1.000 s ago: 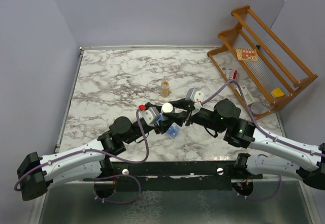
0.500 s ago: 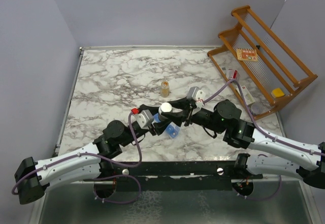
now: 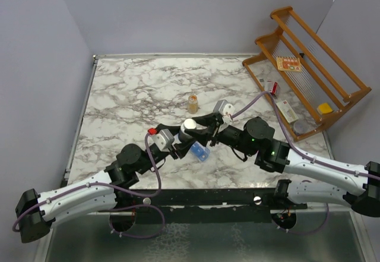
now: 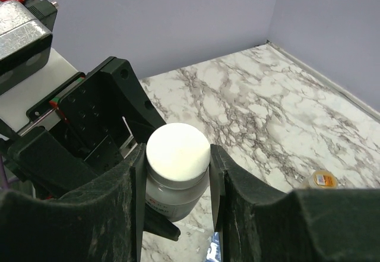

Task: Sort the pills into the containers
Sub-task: Screw the lid of the pill bottle onto the pill bottle, then place the pill bottle at the center of the board.

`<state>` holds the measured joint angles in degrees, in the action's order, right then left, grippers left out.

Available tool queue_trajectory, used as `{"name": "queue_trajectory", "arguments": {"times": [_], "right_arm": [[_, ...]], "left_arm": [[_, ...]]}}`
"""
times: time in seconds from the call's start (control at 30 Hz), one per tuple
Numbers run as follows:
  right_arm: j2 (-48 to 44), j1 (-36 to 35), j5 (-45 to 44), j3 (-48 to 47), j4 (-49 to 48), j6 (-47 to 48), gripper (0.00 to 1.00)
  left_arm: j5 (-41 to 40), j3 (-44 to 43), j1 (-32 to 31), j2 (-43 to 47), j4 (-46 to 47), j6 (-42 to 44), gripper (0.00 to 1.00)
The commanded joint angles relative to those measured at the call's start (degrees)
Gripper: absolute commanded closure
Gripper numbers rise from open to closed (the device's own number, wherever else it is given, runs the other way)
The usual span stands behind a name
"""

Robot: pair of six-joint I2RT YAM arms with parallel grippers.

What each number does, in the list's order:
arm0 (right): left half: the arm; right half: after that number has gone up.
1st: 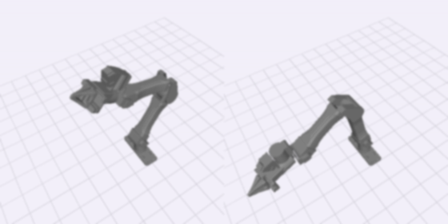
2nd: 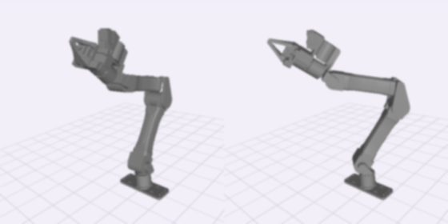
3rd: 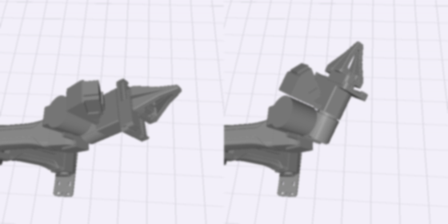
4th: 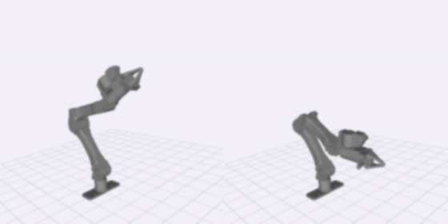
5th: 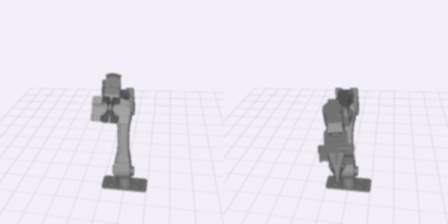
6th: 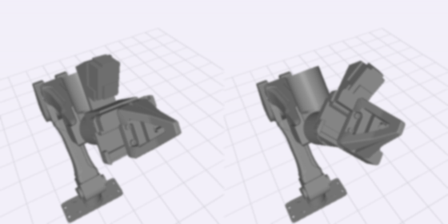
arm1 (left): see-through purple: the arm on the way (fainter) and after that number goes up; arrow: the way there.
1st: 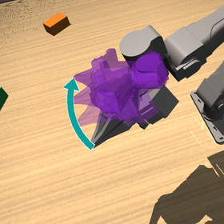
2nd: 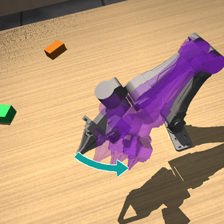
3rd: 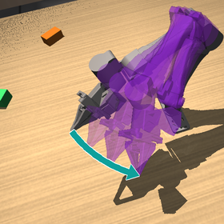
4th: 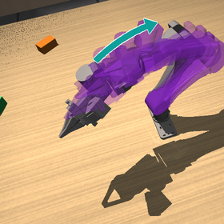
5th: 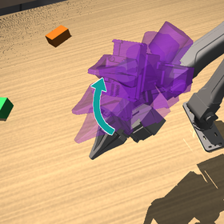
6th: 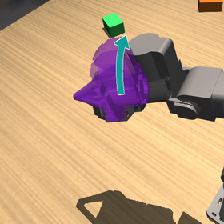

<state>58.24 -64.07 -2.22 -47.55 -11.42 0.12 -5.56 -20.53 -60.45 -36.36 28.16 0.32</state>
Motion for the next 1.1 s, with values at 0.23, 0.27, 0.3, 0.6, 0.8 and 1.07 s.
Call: {"name": "queue_trajectory", "arguments": {"times": [0.23, 0.27, 0.3, 0.6, 0.8, 1.07], "right_arm": [[2.7, 1.8, -3.0, 0.0, 1.0, 2.6, 0.99], [2.6, 1.8, -2.8, 0.2, 0.9, 2.7, 0.99], [2.3, 1.8, -2.8, 0.3, 0.8, 2.5, 0.99], [0.8, 1.8, -2.1, 0.6, 1.3, 2.7, 0.99], [0.7, 1.8, -2.3, 0.6, 0.8, 2.9, 0.99], [0.4, 1.8, -4.9, -0.4, -0.2, 4.5, 0.99]], "left_arm": [[-2.8, -3.6, 0.3, -5.2, 9.5, 0.2, 0.52], [-2.4, -4.0, 0.3, -5.8, 9.7, 0.3, 0.49], [-1.9, -4.5, 0.3, -6.6, 9.8, 0.5, 0.48], [0.6, -5.9, 0.3, -9.3, 10.3, 0.2, 0.2], [-0.1, -6.3, 0.3, -9.8, 10.3, 0.5, 0.2], [-3.8, -4.4, 0.3, -9.8, 6.9, -0.3, 0.13]]}}
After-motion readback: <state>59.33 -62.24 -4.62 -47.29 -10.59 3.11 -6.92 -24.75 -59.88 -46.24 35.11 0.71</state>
